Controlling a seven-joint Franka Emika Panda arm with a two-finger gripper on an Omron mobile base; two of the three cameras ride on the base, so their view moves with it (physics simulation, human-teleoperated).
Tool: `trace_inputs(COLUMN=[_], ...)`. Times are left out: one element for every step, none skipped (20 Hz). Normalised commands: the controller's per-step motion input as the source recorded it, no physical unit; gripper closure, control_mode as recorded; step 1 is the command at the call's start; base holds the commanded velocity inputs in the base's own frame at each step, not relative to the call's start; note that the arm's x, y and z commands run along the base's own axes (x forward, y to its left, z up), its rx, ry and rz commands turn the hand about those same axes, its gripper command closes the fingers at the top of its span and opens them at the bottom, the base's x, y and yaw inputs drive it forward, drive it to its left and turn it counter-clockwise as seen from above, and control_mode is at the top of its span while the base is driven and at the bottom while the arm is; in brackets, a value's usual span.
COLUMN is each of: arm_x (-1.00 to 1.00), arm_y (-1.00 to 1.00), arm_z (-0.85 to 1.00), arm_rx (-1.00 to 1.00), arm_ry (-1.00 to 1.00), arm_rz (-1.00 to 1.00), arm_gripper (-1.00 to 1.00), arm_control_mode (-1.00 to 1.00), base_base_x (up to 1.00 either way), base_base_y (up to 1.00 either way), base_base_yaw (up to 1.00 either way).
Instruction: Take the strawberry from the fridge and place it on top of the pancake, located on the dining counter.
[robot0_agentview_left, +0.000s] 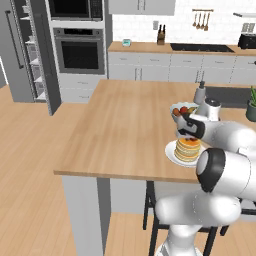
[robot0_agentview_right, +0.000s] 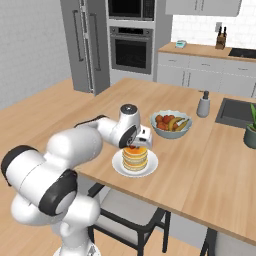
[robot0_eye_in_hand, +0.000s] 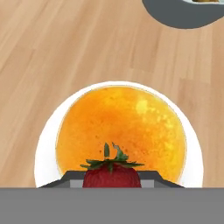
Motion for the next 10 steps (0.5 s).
trace_inputs(arm_x=[0.26,0.20,0.14,0.08,0.05,0.05,0.04,0.04,0.00,0.00], arm_y=[0.00,-0.01,-0.01,0.00,0.00,0.00,0.00,0.00,0.00,0.00], arm_z=[0.00,0.00,0.00,-0.03,-0.12,-0.16,-0.18,-0.21,-0.21,-0.21], arm_rx=[0.00,0.00,0.00,0.00,0.00,0.00,0.00,0.00,0.00,0.00], arm_ry=[0.00,0.00,0.00,0.00,0.00,0.00,0.00,0.00,0.00,0.00], arm_rz=[0.00,0.00,0.00,0.00,0.00,0.00,0.00,0.00,0.00,0.00], arm_gripper=[1.00,1.00,1.00,1.00,1.00,1.00,1.00,1.00,1.00,1.00], arm_control_mode=[-1.00,-1.00,-1.00,-1.00,-1.00,-1.00,-1.00,-1.00,-1.00,-1.00], base_base_x=[0.00,0.00,0.00,0.00,0.00,0.00,0.00,0.00,0.00,0.00], base_base_y=[0.00,0.00,0.00,0.00,0.00,0.00,0.00,0.00,0.00,0.00], base_base_yaw=[0.00,0.00,0.00,0.00,0.00,0.00,0.00,0.00,0.00,0.00])
